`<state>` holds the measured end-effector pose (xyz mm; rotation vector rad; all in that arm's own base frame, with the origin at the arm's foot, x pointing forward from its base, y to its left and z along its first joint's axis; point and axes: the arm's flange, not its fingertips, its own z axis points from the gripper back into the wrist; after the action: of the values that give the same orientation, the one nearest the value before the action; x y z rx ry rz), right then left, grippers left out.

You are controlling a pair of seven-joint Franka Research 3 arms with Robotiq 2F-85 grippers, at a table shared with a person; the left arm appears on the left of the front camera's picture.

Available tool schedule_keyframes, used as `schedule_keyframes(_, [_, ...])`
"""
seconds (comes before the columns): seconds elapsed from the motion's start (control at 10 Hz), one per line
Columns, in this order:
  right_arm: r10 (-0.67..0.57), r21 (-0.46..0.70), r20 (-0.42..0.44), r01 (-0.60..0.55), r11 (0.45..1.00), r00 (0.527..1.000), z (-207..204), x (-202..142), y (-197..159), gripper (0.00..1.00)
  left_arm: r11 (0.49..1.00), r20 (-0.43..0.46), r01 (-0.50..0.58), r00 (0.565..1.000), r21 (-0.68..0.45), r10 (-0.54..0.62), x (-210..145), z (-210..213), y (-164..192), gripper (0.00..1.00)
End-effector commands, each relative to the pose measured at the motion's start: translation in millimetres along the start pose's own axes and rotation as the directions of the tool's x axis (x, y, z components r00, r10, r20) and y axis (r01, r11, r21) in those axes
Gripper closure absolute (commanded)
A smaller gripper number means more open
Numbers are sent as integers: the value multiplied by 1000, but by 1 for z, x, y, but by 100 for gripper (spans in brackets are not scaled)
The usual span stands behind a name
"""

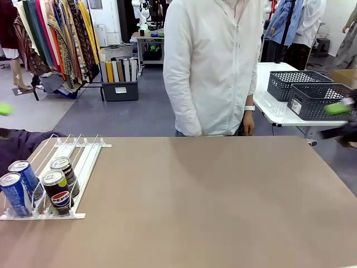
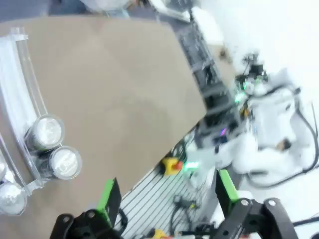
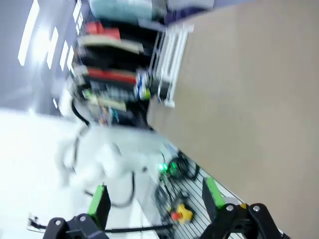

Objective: Retrieve and store the cans from the dispenser.
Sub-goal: Pick up one can from the Automatic Can Dispenser and place it in the middle of the table.

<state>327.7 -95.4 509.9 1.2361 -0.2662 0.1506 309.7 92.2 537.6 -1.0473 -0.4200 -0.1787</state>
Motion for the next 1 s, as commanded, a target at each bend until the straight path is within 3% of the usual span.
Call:
schedule_keyframes(0.0, [-141,205,333,75,976,932,52,-24,-66,0,988,144,-109,982,-111,125,-15,26,72,0])
schedule_keyframes(0.2, [-223,305,489,74,949,843,88,-54,-109,0,966,294,-150,933,-211,209,-51,64,121,0])
schedule_keyframes(0.3, [-258,324,511,95,941,820,90,-60,-120,0,956,359,-165,900,-241,246,-66,76,136,0])
schedule_keyframes(0.4, [-265,293,491,129,947,830,80,-57,-127,0,954,381,-186,885,-233,266,-75,78,143,0])
schedule_keyframes(0.5, [-296,287,484,170,943,824,107,-75,-119,0,962,316,-200,915,-185,251,-70,81,130,0])
schedule_keyframes(0.9, [-296,287,484,170,943,824,107,-75,-119,0,962,316,-200,915,-185,251,-70,81,130,0])
